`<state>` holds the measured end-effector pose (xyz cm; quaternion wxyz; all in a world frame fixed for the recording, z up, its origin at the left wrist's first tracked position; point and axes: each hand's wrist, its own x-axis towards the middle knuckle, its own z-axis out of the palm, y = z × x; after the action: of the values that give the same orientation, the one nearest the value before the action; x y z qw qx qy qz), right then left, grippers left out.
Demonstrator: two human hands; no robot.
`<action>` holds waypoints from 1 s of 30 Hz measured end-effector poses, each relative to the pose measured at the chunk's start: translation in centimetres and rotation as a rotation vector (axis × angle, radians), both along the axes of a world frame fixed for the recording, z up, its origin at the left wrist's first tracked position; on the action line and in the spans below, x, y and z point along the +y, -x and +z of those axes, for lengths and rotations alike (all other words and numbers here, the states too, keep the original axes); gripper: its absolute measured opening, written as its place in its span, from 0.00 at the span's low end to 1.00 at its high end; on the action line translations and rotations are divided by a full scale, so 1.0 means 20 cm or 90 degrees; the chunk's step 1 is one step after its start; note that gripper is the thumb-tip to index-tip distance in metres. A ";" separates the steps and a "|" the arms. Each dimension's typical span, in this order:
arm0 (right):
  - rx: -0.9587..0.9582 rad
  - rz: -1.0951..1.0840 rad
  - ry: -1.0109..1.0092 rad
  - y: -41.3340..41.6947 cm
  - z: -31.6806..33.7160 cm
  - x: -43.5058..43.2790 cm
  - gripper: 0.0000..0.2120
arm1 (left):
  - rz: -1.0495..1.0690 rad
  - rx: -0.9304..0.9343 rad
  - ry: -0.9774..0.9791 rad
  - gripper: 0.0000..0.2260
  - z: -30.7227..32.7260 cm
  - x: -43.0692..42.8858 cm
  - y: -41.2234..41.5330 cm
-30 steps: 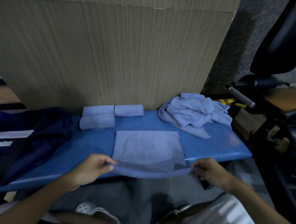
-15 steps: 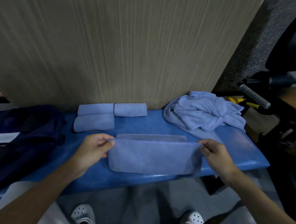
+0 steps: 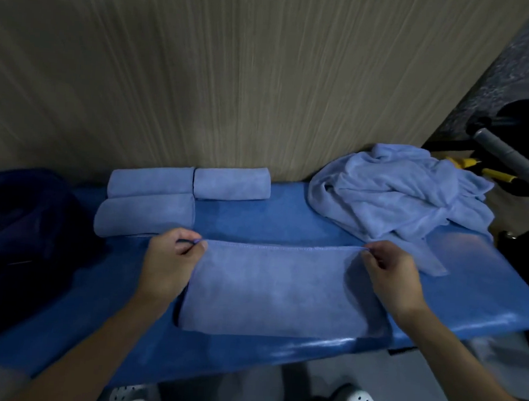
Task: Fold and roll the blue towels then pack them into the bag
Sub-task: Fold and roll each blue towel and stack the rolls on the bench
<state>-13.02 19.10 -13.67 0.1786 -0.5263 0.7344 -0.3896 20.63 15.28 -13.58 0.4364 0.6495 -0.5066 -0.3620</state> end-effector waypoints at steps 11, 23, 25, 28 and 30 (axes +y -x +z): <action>0.059 -0.041 -0.019 0.01 -0.02 -0.05 0.04 | 0.032 -0.100 0.043 0.10 -0.03 -0.03 0.03; 0.017 0.016 -0.060 -0.03 0.05 0.05 0.17 | -0.020 -0.065 0.010 0.14 0.01 0.06 -0.01; 0.033 0.024 -0.074 -0.03 0.05 0.10 0.18 | -0.028 -0.058 -0.003 0.15 0.01 0.10 -0.03; 0.025 0.038 -0.117 -0.01 0.04 0.19 0.20 | -0.054 -0.051 -0.015 0.17 0.02 0.20 -0.05; 0.009 0.063 -0.143 0.01 0.03 0.25 0.20 | -0.077 -0.033 -0.034 0.18 0.02 0.26 -0.07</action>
<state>-13.30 24.16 -13.14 0.2498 -0.5412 0.7479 -0.2920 21.94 20.58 -13.20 0.3829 0.6384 -0.5461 -0.3842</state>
